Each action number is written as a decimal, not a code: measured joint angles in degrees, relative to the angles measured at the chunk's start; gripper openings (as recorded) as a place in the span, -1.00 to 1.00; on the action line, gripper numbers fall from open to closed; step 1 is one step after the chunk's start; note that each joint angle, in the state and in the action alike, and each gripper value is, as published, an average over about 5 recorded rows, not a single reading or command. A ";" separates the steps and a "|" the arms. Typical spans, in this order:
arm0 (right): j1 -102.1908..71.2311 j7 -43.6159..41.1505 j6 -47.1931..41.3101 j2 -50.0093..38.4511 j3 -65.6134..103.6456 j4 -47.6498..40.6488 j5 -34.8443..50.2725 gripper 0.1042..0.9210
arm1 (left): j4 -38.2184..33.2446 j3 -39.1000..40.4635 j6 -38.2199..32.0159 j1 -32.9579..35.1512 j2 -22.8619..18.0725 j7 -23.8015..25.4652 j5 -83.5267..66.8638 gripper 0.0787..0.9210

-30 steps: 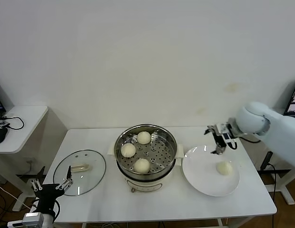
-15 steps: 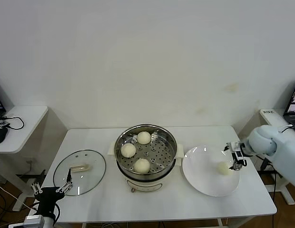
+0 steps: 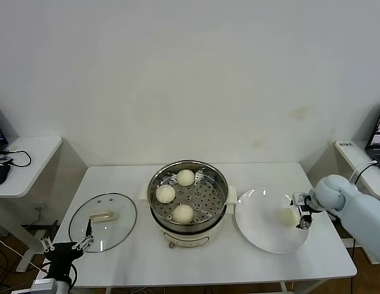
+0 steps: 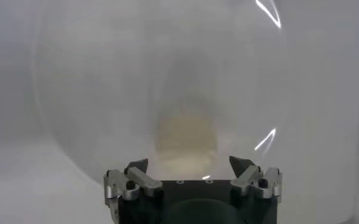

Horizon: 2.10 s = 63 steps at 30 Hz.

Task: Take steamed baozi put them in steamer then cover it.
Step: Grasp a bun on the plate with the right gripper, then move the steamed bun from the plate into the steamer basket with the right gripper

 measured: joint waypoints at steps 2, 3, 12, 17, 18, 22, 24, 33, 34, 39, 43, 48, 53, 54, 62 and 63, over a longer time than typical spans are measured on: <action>-0.20 0.18 0.01 0.70 0.31 -0.62 -0.39 0.71 | 0.04 0.05 0.00 -0.06 -0.05 0.00 0.01 0.77; -0.28 0.24 0.00 1.01 0.43 -0.88 -0.54 0.71 | 0.08 0.09 0.00 -0.11 -0.08 0.00 0.02 0.77; -0.48 0.41 -0.43 2.75 0.92 -2.31 -1.47 0.52 | 0.49 0.25 -0.01 -0.28 -0.19 -0.02 0.06 0.77; -0.18 0.07 -0.61 2.85 0.70 -2.34 -1.46 0.40 | 0.46 0.18 -0.04 -0.18 -0.19 -0.02 0.06 0.77; -0.05 -0.05 -0.66 2.79 0.57 -2.31 -1.39 0.39 | 0.43 0.15 -0.05 -0.15 -0.18 -0.03 0.06 0.77; 0.91 -0.79 -1.11 2.11 -0.34 -1.77 -0.68 0.34 | 0.33 0.08 -0.08 -0.15 -0.14 -0.03 0.05 0.77; 1.82 -1.20 -1.45 1.50 -1.02 -1.19 0.02 0.33 | 0.31 0.14 -0.09 -0.19 -0.12 -0.03 0.05 0.77; 10.06 -2.46 -3.86 -2.54 -6.92 3.53 5.21 0.32 | 0.90 0.54 -0.32 -0.49 0.42 -0.07 -0.06 0.77; 11.51 -2.52 -4.22 -2.94 -7.93 4.22 6.03 0.32 | 0.92 0.56 -0.34 -0.52 0.51 -0.08 -0.11 0.77; 20.09 -2.48 -6.19 -3.95 -13.82 7.85 10.61 0.33 | 0.99 0.65 -0.38 -0.90 0.90 -0.12 -0.49 0.77; 27.88 -2.13 -7.97 -3.50 -19.28 10.55 14.63 0.34 | 1.11 1.00 -0.38 -1.36 0.87 -0.21 -0.62 0.77; 37.62 -1.03 -10.81 -0.97 -26.06 13.50 20.47 0.34 | 1.03 1.49 -0.29 -1.83 0.86 -0.21 -0.59 0.77; 45.01 1.05 -14.33 3.06 -31.76 15.83 26.85 0.35 | 0.96 1.46 -0.22 -2.21 0.86 -0.19 -0.63 0.77; 45.97 1.49 -15.02 3.89 -32.66 16.09 28.06 0.36 | 1.02 1.43 -0.21 -2.24 0.83 -0.20 -0.63 0.77; 49.37 4.94 -19.79 10.78 -37.89 16.37 36.25 0.36 | 0.98 0.74 -0.21 -2.09 0.64 -0.16 -0.66 0.77; 49.39 5.37 -20.27 11.64 -38.44 16.18 37.06 0.36 | 0.97 0.61 -0.20 -2.07 0.63 -0.16 -0.68 0.77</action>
